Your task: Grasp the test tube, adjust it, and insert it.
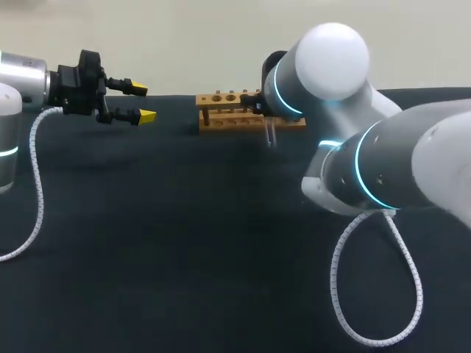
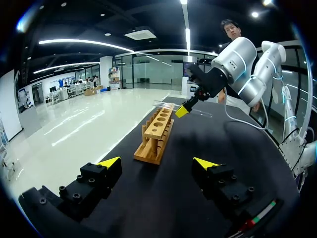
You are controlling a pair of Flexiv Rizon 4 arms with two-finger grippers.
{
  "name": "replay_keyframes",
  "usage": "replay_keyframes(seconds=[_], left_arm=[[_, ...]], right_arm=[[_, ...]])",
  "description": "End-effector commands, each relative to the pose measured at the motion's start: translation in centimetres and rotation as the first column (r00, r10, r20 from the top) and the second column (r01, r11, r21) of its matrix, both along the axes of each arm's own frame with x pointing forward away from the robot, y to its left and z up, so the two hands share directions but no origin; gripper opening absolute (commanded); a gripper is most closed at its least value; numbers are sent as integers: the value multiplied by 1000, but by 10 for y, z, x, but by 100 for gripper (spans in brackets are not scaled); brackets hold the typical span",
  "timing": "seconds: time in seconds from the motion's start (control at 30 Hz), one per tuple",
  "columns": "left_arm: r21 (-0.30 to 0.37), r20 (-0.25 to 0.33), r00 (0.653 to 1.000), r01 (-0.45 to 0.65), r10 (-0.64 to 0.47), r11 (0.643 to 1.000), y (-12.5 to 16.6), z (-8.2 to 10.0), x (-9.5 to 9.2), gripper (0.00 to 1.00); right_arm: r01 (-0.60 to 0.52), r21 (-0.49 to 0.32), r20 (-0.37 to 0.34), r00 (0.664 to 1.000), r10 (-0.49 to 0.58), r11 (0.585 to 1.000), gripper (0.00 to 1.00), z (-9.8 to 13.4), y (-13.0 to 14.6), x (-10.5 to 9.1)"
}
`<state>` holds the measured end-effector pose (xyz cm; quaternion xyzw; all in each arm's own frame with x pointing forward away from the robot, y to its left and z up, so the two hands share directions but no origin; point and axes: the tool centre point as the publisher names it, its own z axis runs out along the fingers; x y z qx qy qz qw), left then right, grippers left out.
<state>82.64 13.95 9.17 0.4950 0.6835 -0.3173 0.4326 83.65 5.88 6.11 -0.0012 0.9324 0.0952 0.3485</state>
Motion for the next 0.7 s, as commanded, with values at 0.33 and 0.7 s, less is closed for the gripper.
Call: replay_keyframes(seconds=[0.33, 0.7], left_arm=[[-3, 6, 1000, -2, 2, 1000, 1, -1, -2, 100], [-3, 6, 1000, -2, 2, 1000, 1, -1, -2, 100]], right_arm=[[2, 11, -33, 999, -2, 1000, 0, -8, 2, 3], [-3, 21, -63, 998, 4, 1000, 0, -16, 1, 5]])
